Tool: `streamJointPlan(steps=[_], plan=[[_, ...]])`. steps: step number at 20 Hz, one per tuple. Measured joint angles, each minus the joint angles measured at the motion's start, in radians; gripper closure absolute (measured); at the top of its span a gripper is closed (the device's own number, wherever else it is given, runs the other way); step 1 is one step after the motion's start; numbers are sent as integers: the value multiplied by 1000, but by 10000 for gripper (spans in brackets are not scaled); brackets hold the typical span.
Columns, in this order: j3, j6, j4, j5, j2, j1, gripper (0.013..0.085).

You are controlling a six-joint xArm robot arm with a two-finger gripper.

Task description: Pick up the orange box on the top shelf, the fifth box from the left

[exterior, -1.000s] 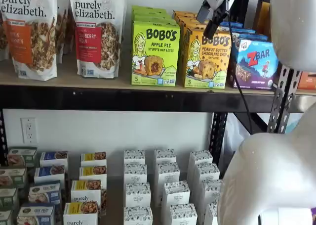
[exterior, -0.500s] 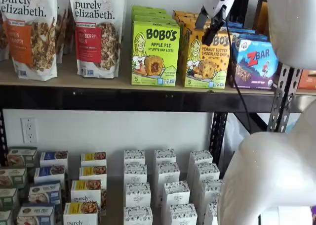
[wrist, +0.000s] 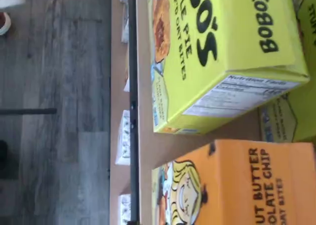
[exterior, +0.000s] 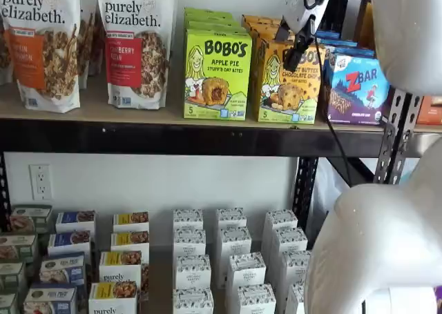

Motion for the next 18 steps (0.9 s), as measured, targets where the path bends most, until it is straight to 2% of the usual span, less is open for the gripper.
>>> streamJointPlan(steps=[7,18], plan=[[-11,12,-57,40,16,21,130],[18,9,-53,12,4,20,130]])
